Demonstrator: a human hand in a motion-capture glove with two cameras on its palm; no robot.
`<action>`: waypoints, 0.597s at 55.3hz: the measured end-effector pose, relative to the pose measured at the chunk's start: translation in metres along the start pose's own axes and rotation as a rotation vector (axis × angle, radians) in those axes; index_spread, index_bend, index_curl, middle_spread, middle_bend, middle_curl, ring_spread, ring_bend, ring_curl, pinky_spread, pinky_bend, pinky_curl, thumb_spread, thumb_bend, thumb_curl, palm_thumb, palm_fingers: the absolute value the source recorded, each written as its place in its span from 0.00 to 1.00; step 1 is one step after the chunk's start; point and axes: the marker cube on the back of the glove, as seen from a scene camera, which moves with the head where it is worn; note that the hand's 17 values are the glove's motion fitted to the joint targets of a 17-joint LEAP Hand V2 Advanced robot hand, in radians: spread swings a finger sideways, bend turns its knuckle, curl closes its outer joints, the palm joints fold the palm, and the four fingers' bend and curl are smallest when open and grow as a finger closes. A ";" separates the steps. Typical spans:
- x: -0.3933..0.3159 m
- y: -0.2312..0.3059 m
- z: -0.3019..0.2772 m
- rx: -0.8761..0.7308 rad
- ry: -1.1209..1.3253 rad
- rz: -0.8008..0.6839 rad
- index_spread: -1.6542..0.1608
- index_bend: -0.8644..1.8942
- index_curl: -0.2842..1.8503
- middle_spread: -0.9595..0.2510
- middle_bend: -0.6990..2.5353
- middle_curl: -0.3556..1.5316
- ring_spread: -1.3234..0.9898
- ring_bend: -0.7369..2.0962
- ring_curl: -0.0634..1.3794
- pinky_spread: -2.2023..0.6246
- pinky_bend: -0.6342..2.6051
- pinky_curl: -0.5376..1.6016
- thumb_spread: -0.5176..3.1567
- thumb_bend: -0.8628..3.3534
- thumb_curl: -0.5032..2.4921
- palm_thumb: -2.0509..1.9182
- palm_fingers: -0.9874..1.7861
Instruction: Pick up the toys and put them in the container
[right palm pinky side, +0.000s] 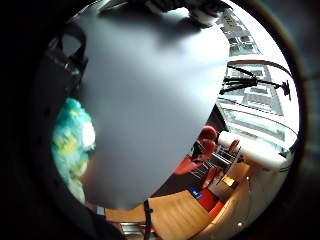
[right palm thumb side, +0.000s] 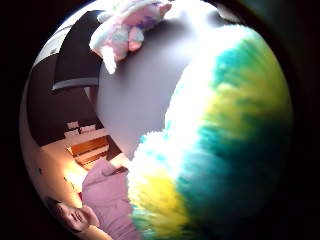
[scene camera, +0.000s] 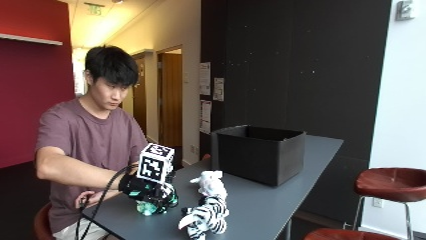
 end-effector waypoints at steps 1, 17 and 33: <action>-0.002 -0.001 0.000 -0.004 0.002 0.001 0.78 0.41 0.23 0.54 0.36 0.40 0.42 0.63 0.31 0.69 0.42 0.38 0.46 0.25 0.32 0.65 0.65; -0.041 0.001 -0.058 -0.096 -0.077 -0.062 0.73 0.56 0.33 0.48 0.51 0.54 0.39 0.71 0.44 0.64 0.43 0.43 0.33 0.24 0.39 0.67 0.80; -0.117 0.002 -0.252 0.249 0.085 -0.272 0.73 0.65 0.43 0.52 0.58 0.63 0.40 0.77 0.50 0.64 0.48 0.48 0.26 0.22 0.43 0.66 0.76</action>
